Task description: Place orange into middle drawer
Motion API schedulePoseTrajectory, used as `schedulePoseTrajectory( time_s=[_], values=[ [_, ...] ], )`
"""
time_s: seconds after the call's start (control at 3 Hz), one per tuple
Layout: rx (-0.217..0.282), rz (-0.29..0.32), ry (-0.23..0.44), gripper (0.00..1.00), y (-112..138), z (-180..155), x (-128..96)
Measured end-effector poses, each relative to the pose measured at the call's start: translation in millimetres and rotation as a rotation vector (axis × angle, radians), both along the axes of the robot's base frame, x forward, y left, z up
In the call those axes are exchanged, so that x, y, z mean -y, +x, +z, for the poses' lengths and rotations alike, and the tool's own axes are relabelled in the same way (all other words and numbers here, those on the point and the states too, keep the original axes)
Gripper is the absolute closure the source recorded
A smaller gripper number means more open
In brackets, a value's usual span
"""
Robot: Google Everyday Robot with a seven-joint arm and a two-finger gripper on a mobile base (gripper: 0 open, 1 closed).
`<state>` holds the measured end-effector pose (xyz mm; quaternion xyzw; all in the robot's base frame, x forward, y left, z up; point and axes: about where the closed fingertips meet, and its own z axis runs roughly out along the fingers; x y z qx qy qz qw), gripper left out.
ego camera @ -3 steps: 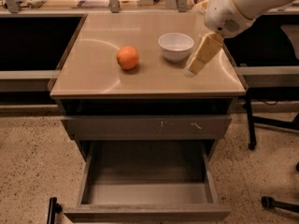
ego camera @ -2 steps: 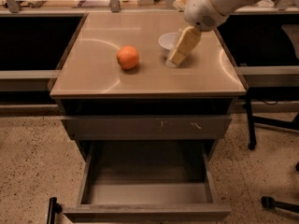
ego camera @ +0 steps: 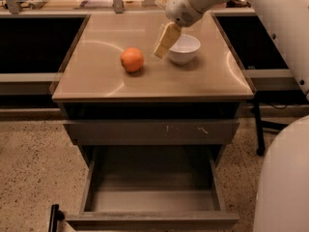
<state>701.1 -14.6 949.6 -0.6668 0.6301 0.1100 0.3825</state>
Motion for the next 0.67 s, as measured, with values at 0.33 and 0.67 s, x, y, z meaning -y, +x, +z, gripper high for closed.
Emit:
schedulePoseTrajectory(
  time_s=[0.33,0.67],
  values=[
    [-0.001,0.000,0.000,0.00,0.0,-0.7,-0.4],
    [-0.021,-0.001,0.019,0.00,10.8,-15.5,-7.0]
  ],
)
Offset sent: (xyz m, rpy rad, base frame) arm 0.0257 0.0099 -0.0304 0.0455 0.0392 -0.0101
